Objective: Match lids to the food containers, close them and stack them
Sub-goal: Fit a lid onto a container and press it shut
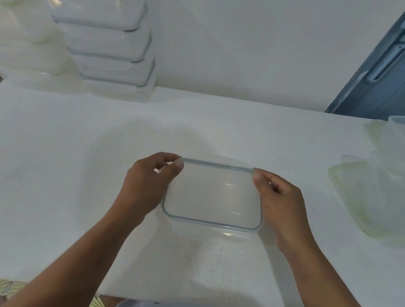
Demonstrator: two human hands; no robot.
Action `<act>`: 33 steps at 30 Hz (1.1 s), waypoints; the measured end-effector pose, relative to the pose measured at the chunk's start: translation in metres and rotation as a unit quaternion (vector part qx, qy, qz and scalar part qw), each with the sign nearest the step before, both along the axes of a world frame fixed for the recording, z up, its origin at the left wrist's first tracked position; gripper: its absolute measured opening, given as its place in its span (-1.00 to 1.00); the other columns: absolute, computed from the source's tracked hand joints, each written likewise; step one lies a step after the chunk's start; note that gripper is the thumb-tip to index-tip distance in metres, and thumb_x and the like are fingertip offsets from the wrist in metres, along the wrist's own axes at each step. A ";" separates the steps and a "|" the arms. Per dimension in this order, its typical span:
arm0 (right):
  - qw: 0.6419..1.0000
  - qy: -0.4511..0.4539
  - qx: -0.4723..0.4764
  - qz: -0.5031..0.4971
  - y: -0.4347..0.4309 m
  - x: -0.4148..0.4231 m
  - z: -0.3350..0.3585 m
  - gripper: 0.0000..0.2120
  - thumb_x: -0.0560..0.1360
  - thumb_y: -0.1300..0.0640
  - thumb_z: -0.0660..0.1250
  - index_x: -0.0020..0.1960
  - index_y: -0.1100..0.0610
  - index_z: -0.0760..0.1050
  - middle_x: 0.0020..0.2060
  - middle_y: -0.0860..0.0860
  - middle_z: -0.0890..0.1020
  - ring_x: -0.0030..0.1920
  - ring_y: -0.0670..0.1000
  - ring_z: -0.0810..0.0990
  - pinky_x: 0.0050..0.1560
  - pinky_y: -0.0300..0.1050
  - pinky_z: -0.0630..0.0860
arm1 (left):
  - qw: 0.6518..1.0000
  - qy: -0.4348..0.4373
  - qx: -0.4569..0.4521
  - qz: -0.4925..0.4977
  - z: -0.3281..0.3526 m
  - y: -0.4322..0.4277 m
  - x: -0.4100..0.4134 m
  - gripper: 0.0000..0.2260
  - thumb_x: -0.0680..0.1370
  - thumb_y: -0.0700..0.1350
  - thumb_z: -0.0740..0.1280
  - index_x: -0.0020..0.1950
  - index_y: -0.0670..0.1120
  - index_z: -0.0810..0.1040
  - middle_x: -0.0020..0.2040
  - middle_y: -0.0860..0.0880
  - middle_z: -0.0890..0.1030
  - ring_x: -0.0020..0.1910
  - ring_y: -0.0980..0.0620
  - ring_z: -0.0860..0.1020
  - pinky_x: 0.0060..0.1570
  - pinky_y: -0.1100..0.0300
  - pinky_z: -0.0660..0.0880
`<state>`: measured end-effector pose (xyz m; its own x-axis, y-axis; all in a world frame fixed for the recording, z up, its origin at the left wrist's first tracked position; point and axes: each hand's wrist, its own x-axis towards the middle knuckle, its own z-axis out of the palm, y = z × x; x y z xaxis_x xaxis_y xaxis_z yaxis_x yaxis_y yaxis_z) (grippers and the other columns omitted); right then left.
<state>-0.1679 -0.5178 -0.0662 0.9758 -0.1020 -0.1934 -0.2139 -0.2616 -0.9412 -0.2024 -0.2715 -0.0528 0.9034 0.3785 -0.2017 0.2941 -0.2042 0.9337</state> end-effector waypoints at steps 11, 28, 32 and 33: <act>0.982 0.145 0.082 0.086 -0.008 0.017 0.024 -0.83 0.60 0.04 0.34 0.07 -0.12 0.69 -0.01 -0.15 0.72 -0.07 -0.08 0.62 -0.08 -0.14 0.43 | 0.996 0.062 -0.050 -0.041 0.018 -0.006 0.015 -0.84 0.60 -0.14 0.31 -0.04 0.03 0.68 -0.18 0.07 0.62 -0.21 0.07 0.52 -0.23 0.19 0.41; 0.737 -0.161 -0.436 0.491 -0.006 -0.005 0.050 0.17 0.36 -0.62 0.12 0.61 0.01 -0.38 0.53 -0.18 -0.46 0.46 -0.19 -0.56 0.52 -0.12 -0.39 | 0.727 -0.074 0.509 -0.455 0.017 0.002 -0.010 -0.07 0.55 0.54 -0.09 0.66 -0.05 -0.27 0.66 0.03 -0.30 0.59 0.15 -0.38 0.62 -0.06 -0.22; 0.700 -0.160 -0.481 0.503 -0.008 -0.003 0.041 0.25 0.32 -0.67 0.07 0.57 0.10 -0.47 0.50 -0.08 -0.54 0.47 -0.10 -0.58 0.53 -0.01 -0.37 | 0.689 -0.035 0.539 -0.484 0.021 0.001 -0.008 0.12 0.40 0.66 -0.06 0.61 -0.05 -0.43 0.60 0.02 -0.47 0.54 0.12 -0.49 0.59 -0.06 -0.32; 0.697 -0.163 -0.483 0.505 -0.008 -0.003 0.041 0.27 0.31 -0.68 0.07 0.56 0.11 -0.49 0.50 -0.08 -0.55 0.47 -0.09 -0.58 0.52 -0.01 -0.38 | 0.683 -0.034 0.542 -0.488 0.021 0.001 -0.007 0.15 0.38 0.68 -0.04 0.60 -0.06 -0.44 0.59 0.01 -0.48 0.54 0.10 -0.51 0.59 -0.07 -0.33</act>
<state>-0.1706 -0.5258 -0.0252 0.6200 0.7397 -0.2615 0.7222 -0.6683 -0.1781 -0.2096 -0.2702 -0.0315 0.8261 -0.5163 -0.2260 -0.5119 -0.8551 0.0822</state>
